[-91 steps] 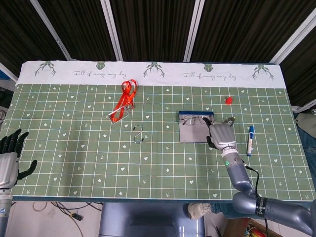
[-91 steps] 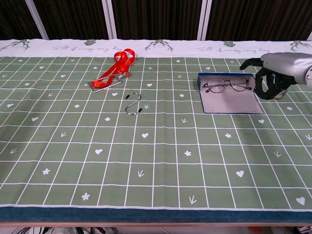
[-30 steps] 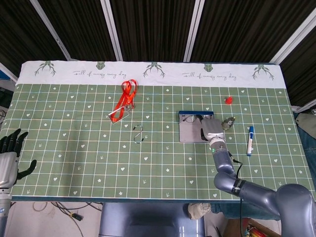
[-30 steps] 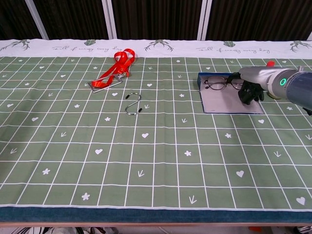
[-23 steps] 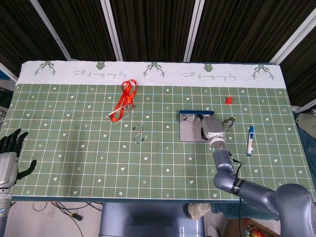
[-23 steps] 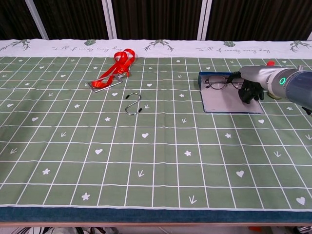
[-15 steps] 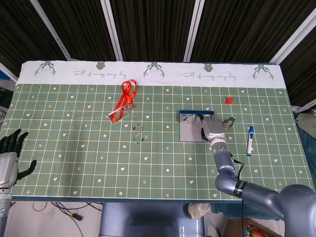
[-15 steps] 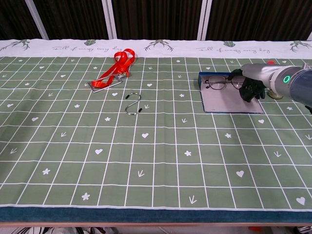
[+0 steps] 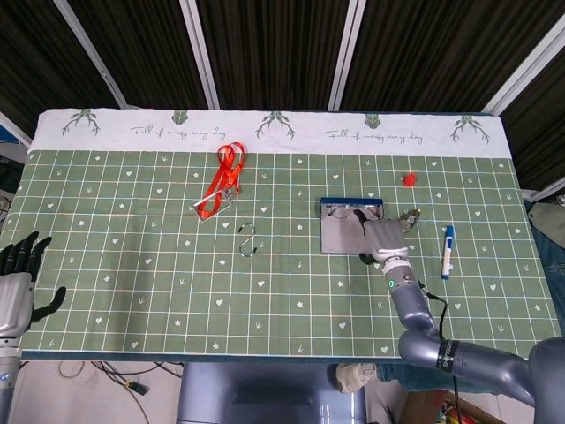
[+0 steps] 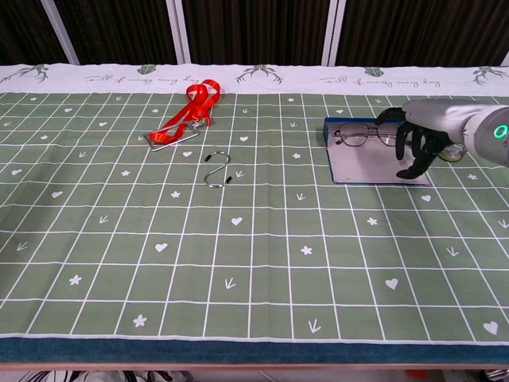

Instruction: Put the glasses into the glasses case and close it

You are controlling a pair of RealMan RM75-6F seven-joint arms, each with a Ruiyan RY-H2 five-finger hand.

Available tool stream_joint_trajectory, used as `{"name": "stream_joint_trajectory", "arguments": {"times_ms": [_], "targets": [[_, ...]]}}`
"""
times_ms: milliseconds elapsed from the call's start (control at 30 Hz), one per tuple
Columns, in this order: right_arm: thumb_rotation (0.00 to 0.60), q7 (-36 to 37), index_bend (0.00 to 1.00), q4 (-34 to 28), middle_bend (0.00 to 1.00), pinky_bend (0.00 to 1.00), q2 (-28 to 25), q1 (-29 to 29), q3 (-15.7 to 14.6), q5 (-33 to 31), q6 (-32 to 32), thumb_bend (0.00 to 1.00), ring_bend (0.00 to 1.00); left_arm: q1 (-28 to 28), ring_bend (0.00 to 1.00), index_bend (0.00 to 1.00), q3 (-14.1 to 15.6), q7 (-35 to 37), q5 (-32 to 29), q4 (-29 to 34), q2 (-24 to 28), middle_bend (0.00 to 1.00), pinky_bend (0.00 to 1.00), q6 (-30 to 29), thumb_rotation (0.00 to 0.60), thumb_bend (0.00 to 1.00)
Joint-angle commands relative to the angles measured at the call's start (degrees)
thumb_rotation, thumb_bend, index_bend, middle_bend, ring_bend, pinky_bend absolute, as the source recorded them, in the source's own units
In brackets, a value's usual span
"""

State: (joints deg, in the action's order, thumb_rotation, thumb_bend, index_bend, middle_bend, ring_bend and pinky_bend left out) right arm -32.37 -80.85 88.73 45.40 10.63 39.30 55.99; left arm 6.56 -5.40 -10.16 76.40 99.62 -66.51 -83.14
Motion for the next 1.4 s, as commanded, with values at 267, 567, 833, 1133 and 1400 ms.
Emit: {"name": "stream_joint_trajectory", "arguments": {"times_ms": [267, 567, 833, 1133, 1400], "targets": [[0.6, 5.8, 0.26, 2.7, 0.29, 0.27, 2.5, -3.8, -3.4, 9.8, 3.7, 0.27, 0.3, 0.0, 0.0, 0.07, 0.0, -0.3, 0.0, 0.0, -0.1, 0.0, 0.0, -0.1, 0.6, 0.31], [0.6, 7.9, 0.29, 7.4, 0.29, 0.27, 5.3, -4.4, -3.4, 12.6, 3.3, 0.31, 0.3, 0.0, 0.0, 0.07, -0.1, -0.7, -0.4, 0.1, -0.2, 0.0, 0.0, -0.1, 0.6, 0.31], [0.6, 9.5, 0.32, 9.9, 0.31, 0.27, 7.0, -4.4, -2.3, 13.8, 2.6, 0.36, 0.31, 0.0, 0.0, 0.07, -0.2, -0.8, -0.6, 0.2, -0.2, 0.0, 0.0, 0.0, 0.6, 0.31], [0.6, 10.4, 0.33, 12.3, 0.32, 0.27, 8.4, -4.5, -1.6, 14.5, 1.6, 0.36, 0.31, 0.0, 0.0, 0.07, -0.2, -0.8, -0.7, 0.2, -0.2, 0.0, 0.0, 0.0, 0.6, 0.31], [0.6, 10.3, 0.33, 13.4, 0.32, 0.27, 9.1, -4.5, -0.9, 15.1, 1.2, 0.36, 0.31, 0.1, 0.0, 0.07, -0.2, -1.0, -0.7, 0.2, -0.2, 0.0, 0.0, 0.0, 0.6, 0.31]]}}
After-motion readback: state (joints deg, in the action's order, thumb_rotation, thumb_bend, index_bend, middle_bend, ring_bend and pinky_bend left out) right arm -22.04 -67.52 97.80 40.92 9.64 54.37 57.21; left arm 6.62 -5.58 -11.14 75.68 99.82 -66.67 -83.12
